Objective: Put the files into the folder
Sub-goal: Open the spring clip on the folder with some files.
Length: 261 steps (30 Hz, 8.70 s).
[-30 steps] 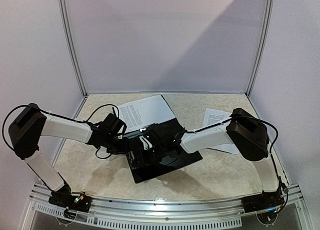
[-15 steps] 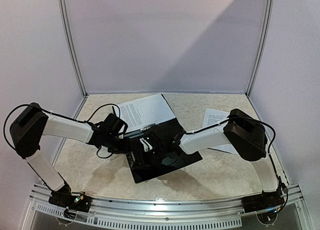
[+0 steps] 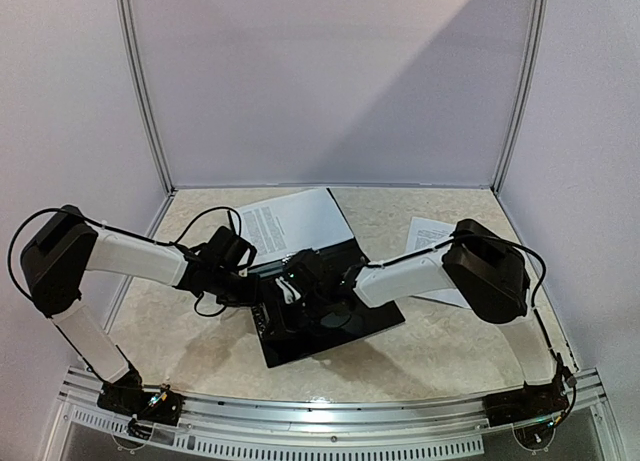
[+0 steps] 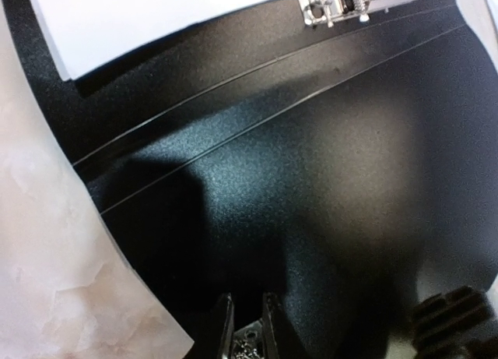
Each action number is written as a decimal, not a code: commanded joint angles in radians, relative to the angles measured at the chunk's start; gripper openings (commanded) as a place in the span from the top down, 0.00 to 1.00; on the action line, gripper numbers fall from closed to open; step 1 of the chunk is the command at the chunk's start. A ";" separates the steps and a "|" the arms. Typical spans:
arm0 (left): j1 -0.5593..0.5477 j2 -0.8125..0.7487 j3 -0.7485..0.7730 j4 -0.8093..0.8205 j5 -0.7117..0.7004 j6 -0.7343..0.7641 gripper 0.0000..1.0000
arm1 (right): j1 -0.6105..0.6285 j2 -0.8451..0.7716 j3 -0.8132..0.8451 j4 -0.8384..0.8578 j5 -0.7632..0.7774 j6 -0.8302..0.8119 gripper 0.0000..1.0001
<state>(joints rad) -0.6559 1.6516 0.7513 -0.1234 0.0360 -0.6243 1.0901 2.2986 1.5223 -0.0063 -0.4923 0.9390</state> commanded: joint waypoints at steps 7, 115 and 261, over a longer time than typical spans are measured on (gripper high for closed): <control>-0.014 0.035 -0.010 -0.037 0.028 0.028 0.86 | -0.003 0.095 0.045 -0.329 0.200 -0.064 1.00; -0.188 -0.487 -0.039 -0.452 -0.136 -0.022 0.47 | 0.103 -0.782 -0.474 -0.074 0.784 -0.529 0.01; -0.125 -0.033 -0.213 0.040 0.118 -0.028 1.00 | 0.139 0.108 0.032 -0.695 0.457 -0.166 0.99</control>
<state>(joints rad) -0.7773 1.5597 0.5835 0.0151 0.1425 -0.6693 1.2266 2.2486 1.6218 -0.4427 -0.2367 0.8570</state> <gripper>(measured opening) 0.005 0.014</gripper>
